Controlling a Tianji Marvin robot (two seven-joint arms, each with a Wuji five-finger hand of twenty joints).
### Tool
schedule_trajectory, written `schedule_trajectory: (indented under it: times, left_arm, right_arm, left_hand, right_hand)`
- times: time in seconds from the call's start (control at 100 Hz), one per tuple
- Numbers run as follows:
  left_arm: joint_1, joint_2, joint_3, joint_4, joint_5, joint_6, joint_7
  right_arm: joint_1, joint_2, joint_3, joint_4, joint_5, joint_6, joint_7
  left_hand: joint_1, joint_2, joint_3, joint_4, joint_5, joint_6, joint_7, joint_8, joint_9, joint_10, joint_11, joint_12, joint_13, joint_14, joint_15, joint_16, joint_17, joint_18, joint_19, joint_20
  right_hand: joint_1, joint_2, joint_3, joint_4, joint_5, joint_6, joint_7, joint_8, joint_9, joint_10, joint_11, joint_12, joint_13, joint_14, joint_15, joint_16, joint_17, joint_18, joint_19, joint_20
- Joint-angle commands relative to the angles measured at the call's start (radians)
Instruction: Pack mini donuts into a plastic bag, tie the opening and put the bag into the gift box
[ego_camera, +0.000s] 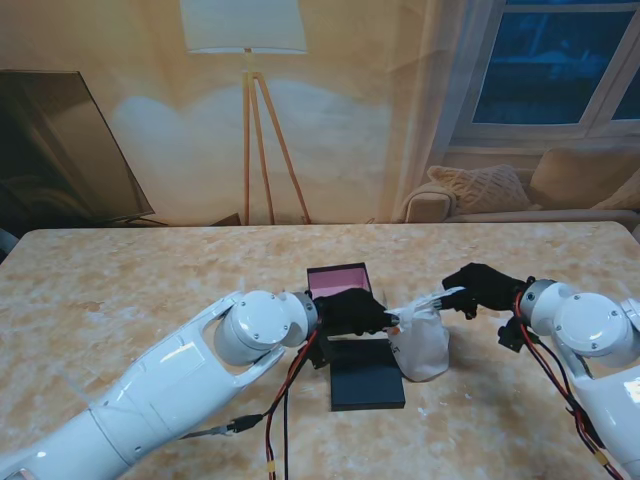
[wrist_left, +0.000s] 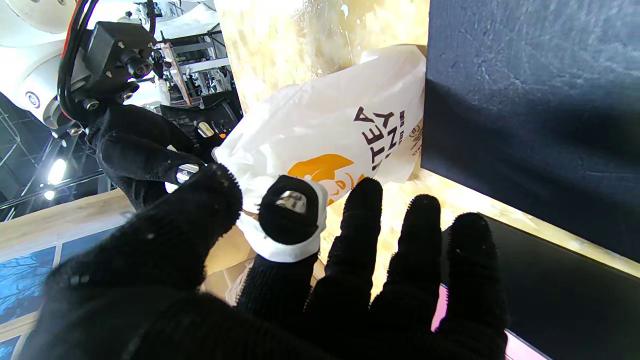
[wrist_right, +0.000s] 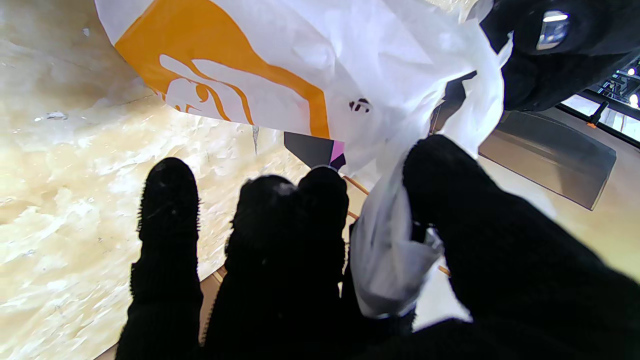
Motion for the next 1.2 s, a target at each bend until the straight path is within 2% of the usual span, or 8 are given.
schedule_trajectory:
  times: [0.0, 1.19]
  left_arm:
    - [0.004, 0.005, -0.001, 0.005, 0.005, 0.002, -0.015]
    - [0.001, 0.009, 0.01, 0.027, 0.029, -0.009, -0.023]
  right_arm:
    - [-0.008, -0.004, 0.002, -0.001, -0.003, 0.008, 0.011]
    - [-0.008, -0.004, 0.013, 0.019, -0.022, 0.016, 0.005]
  left_hand:
    - [0.004, -0.015, -0.022, 0.006, 0.062, 0.029, 0.067, -0.005, 0.013, -0.012, 0.014, 0.013, 0.009, 0.011, 0.023, 0.01, 0.002, 0.009, 0.02, -0.003]
    - [0.002, -0.012, -0.022, 0.005, 0.075, 0.034, 0.064, -0.011, 0.031, -0.016, 0.027, 0.018, 0.025, 0.014, 0.039, 0.019, 0.013, 0.009, 0.052, 0.011]
  right_hand:
    - [0.014, 0.02, 0.004, 0.019, 0.056, 0.011, 0.12, 0.005, 0.03, 0.012, 0.036, 0.028, 0.035, -0.034, 0.015, 0.035, -0.005, 0.007, 0.024, 0.012]
    - [0.018, 0.013, 0.009, 0.017, 0.057, 0.014, 0.121, 0.003, 0.035, 0.013, 0.037, 0.031, 0.04, -0.033, 0.021, 0.034, -0.005, 0.008, 0.024, 0.013]
